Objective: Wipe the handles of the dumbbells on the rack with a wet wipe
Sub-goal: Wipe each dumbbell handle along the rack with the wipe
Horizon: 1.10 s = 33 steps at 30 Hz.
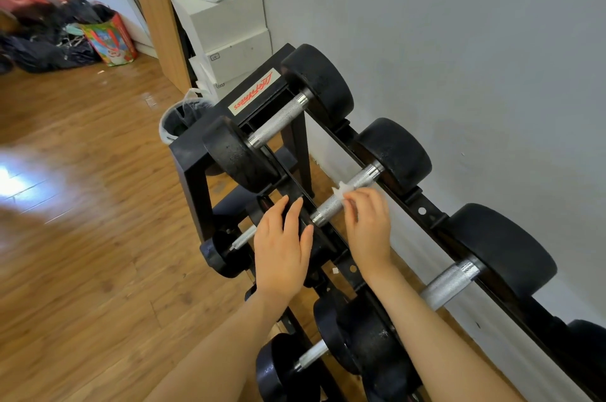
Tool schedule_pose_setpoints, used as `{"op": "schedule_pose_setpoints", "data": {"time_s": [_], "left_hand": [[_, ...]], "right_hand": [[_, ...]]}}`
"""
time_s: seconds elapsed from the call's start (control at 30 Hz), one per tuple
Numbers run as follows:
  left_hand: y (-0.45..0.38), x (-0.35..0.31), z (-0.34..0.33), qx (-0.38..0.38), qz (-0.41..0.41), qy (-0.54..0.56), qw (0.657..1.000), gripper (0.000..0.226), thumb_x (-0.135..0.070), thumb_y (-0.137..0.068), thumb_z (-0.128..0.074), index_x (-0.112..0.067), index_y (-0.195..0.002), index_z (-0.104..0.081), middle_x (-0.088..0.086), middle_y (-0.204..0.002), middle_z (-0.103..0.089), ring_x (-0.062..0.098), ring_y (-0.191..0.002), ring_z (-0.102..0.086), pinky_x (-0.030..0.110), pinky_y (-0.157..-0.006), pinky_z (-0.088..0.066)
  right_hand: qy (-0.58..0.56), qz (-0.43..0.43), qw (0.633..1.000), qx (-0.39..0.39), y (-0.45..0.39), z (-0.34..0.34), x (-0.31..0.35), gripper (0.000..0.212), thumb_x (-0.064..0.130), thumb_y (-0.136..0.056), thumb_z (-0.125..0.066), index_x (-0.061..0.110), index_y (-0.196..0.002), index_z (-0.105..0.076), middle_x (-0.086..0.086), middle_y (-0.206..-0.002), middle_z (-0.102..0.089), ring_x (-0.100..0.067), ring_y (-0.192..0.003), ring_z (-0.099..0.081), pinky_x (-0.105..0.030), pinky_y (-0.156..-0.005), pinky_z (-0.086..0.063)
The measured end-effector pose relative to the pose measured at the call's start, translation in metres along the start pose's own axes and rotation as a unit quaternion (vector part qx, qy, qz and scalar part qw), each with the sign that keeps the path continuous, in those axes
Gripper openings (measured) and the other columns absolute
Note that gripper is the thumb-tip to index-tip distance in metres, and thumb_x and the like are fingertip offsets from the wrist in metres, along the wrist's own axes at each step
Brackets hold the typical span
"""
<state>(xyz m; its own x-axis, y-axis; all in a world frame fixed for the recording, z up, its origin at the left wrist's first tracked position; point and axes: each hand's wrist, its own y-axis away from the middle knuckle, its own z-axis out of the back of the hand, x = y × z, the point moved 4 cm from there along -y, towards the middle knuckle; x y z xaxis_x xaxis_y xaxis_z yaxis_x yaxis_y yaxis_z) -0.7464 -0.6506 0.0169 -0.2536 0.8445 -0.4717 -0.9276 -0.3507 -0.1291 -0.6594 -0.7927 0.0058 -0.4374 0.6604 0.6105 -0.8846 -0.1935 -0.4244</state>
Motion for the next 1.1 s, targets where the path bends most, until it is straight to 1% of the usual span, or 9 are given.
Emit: {"op": "schedule_pose_setpoints", "data": {"time_s": [0.13,0.33,0.53,0.67,0.73,0.87,0.93,1.03,1.1], "left_hand": [[0.001,0.009,0.003,0.046,-0.044,-0.030,0.998,0.057,-0.045,-0.099,-0.034,-0.019,-0.150,-0.037,0.007,-0.153,-0.038,0.026,-0.140,-0.035,0.037,-0.112,-0.025],[0.004,0.010,0.003,0.058,-0.040,-0.016,0.997,0.058,-0.044,-0.099,-0.036,-0.020,-0.152,-0.033,0.006,-0.156,-0.034,0.024,-0.144,-0.030,0.034,-0.114,-0.018],[0.004,0.009,0.005,0.058,-0.039,-0.010,0.997,0.059,-0.043,-0.098,-0.038,-0.019,-0.151,-0.034,0.008,-0.156,-0.034,0.026,-0.143,-0.033,0.034,-0.113,-0.019],[0.006,0.011,0.007,0.067,-0.042,0.002,0.997,0.060,-0.044,-0.098,-0.039,-0.021,-0.152,-0.031,0.004,-0.159,-0.030,0.024,-0.145,-0.029,0.033,-0.113,-0.017],[0.010,0.014,0.009,0.071,-0.045,0.009,0.996,0.061,-0.044,-0.097,-0.042,-0.022,-0.153,-0.031,0.004,-0.158,-0.030,0.024,-0.144,-0.030,0.034,-0.113,-0.018],[0.013,0.023,0.012,0.078,-0.070,0.001,0.995,0.063,-0.046,-0.095,-0.045,-0.022,-0.152,-0.033,0.005,-0.157,-0.032,0.024,-0.143,-0.032,0.034,-0.112,-0.018],[0.012,0.026,0.013,0.081,-0.077,-0.003,0.994,0.063,-0.047,-0.094,-0.045,-0.022,-0.151,-0.034,0.005,-0.157,-0.033,0.024,-0.143,-0.033,0.034,-0.111,-0.020],[0.012,0.028,0.012,0.083,-0.079,0.004,0.993,0.063,-0.048,-0.095,-0.044,-0.024,-0.152,-0.032,0.005,-0.158,-0.031,0.024,-0.144,-0.032,0.033,-0.111,-0.022],[0.013,0.028,0.011,0.084,-0.076,0.011,0.994,0.064,-0.048,-0.095,-0.044,-0.024,-0.152,-0.031,0.005,-0.159,-0.030,0.024,-0.144,-0.031,0.033,-0.110,-0.023]], "right_hand": [[0.023,0.062,0.997,0.037,0.012,-0.004,0.010,0.020,0.014,-0.088,-0.062,0.006,-0.105,-0.067,-0.008,-0.106,-0.063,-0.019,-0.099,-0.057,-0.031,-0.081,-0.055],[-0.032,-0.028,0.999,-0.003,0.003,0.002,0.000,0.019,0.012,-0.090,-0.064,0.006,-0.108,-0.067,-0.007,-0.106,-0.061,-0.018,-0.097,-0.058,-0.032,-0.076,-0.057],[0.024,0.057,0.996,0.065,0.008,-0.003,0.016,0.016,0.008,-0.087,-0.066,0.005,-0.103,-0.068,-0.010,-0.104,-0.062,-0.020,-0.095,-0.059,-0.033,-0.078,-0.057],[-0.008,-0.022,0.999,0.033,-0.004,0.005,0.010,0.014,0.012,-0.090,-0.065,0.007,-0.103,-0.066,-0.007,-0.108,-0.058,-0.015,-0.099,-0.055,-0.024,-0.079,-0.053],[0.003,-0.027,0.999,0.037,-0.004,0.003,0.013,0.016,0.013,-0.090,-0.064,0.007,-0.105,-0.067,-0.006,-0.107,-0.059,-0.015,-0.099,-0.054,-0.024,-0.078,-0.053],[0.042,0.055,0.990,0.125,0.008,-0.008,0.030,0.018,0.014,-0.089,-0.061,0.006,-0.104,-0.068,-0.007,-0.107,-0.061,-0.018,-0.099,-0.056,-0.026,-0.082,-0.052],[0.053,0.075,0.986,0.139,0.005,-0.008,0.032,0.020,0.015,-0.089,-0.059,0.005,-0.103,-0.069,-0.008,-0.106,-0.061,-0.019,-0.099,-0.057,-0.026,-0.083,-0.051],[0.052,0.004,0.994,0.094,-0.011,0.001,0.025,0.022,0.017,-0.092,-0.061,0.004,-0.107,-0.069,-0.009,-0.107,-0.061,-0.018,-0.100,-0.056,-0.028,-0.083,-0.053],[0.058,-0.023,0.994,0.089,-0.016,0.001,0.025,0.021,0.017,-0.092,-0.062,0.005,-0.108,-0.069,-0.009,-0.107,-0.062,-0.018,-0.101,-0.054,-0.028,-0.082,-0.054]]}}
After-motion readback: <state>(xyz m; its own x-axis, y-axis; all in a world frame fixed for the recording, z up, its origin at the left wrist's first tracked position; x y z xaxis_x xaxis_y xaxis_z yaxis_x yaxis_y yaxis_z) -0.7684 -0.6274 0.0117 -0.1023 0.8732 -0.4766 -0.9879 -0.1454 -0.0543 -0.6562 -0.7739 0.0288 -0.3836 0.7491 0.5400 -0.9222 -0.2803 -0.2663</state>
